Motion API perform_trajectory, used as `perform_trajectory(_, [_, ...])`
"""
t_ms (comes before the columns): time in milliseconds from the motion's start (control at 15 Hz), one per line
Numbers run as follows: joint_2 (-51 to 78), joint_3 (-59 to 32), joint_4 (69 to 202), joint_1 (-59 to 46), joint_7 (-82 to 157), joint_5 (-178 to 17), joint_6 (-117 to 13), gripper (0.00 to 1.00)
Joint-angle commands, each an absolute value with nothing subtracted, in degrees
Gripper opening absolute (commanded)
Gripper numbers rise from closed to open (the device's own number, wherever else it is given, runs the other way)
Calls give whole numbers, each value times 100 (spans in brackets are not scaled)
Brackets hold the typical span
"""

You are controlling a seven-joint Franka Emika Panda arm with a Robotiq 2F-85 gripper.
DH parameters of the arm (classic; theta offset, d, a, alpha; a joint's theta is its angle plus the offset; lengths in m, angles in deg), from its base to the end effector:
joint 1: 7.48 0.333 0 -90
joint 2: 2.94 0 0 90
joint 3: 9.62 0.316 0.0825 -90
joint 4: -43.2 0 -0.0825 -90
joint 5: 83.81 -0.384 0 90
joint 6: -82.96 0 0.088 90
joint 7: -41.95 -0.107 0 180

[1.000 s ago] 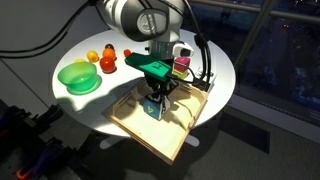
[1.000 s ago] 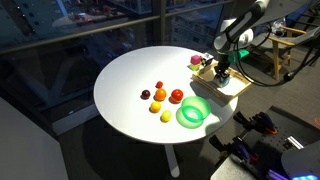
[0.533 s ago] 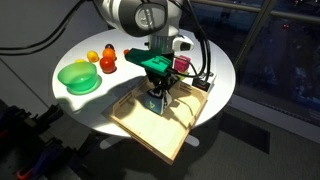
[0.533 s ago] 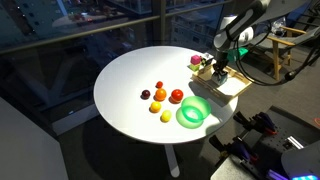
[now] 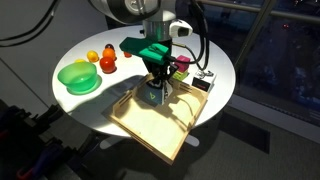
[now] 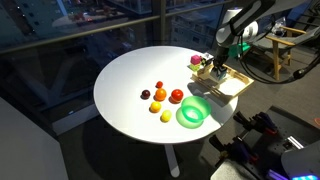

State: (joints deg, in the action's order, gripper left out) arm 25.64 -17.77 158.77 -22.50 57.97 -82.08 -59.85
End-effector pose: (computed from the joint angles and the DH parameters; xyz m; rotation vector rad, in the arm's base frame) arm 0.5536 -0.2352 0.2019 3.0634 -0.1288 -0.0720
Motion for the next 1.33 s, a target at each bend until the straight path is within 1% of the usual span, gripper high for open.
perform_trajectory(0, [2146, -1651, 16237, -2386, 6020, -8286, -6139, 6])
perform_trajectory(867, [1952, -1527, 16633, -2219, 5941, -8223, -6288, 6])
perform_trajectory(1267, [1578, -1445, 16791, -2311, 6135, -8387, -6333, 6])
